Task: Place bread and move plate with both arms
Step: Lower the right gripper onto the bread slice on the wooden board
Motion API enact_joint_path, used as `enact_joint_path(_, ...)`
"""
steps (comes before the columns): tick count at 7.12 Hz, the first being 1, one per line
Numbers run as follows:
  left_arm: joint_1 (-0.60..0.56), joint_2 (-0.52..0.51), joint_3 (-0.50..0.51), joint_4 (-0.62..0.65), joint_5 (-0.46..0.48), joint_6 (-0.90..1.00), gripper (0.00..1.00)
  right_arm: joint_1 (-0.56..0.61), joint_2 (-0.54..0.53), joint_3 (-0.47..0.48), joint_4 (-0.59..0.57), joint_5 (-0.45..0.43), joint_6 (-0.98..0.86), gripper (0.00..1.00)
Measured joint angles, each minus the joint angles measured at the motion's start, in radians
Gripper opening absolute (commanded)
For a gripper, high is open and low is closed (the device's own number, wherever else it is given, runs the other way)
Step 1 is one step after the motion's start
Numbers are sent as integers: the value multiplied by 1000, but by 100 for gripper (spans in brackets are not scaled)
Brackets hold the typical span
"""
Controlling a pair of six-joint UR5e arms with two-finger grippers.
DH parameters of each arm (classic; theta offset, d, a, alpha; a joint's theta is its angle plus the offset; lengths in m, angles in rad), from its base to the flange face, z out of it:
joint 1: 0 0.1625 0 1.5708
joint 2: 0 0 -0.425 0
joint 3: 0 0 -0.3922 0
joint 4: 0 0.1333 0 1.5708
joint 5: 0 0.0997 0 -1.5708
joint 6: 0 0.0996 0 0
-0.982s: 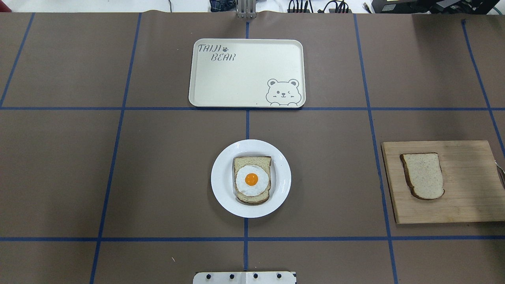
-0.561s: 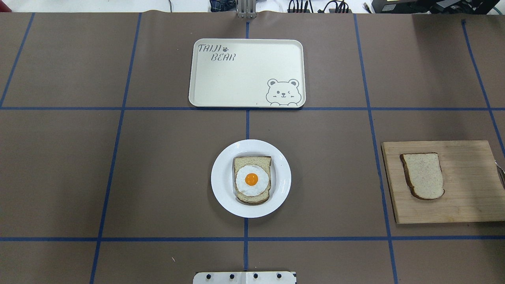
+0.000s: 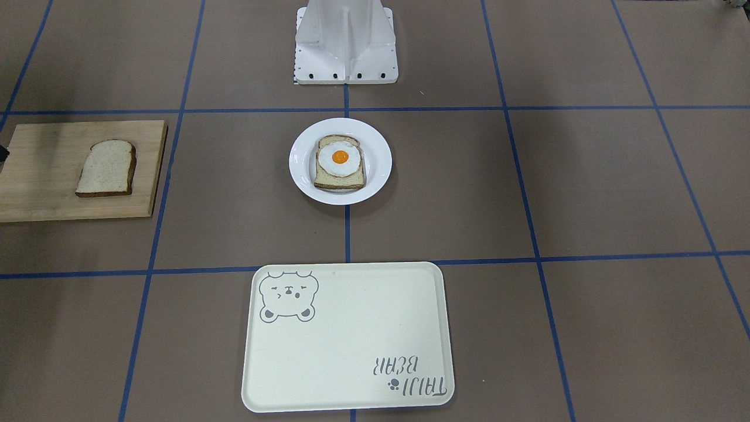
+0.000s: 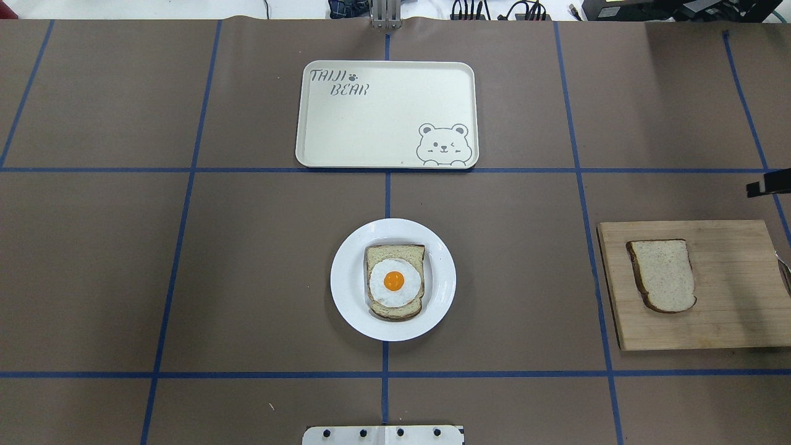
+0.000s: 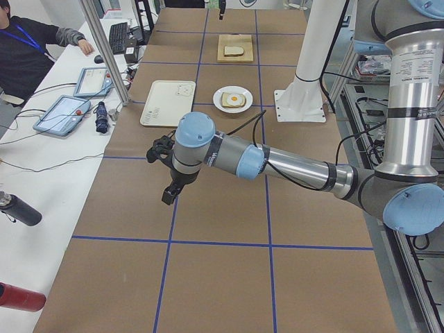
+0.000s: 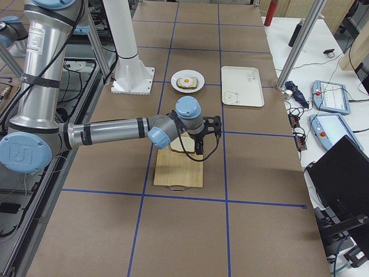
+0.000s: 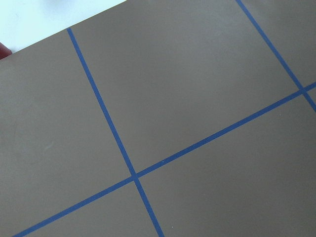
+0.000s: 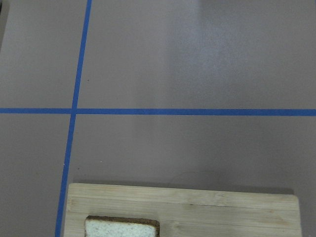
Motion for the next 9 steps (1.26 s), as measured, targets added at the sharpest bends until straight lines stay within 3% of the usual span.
enact_joint_path(2,0,7,-3,-3,-1,0,99,-127,-37,-62,182,-115,159,96)
enact_joint_path(4,0,10,-4,-3,-1,0,99,-242,-43,-159,404,-219,325,79)
enact_joint_path(9,0,12,-5,-3,0,-1,99,-396,-50,-181,459,-353,380,66)
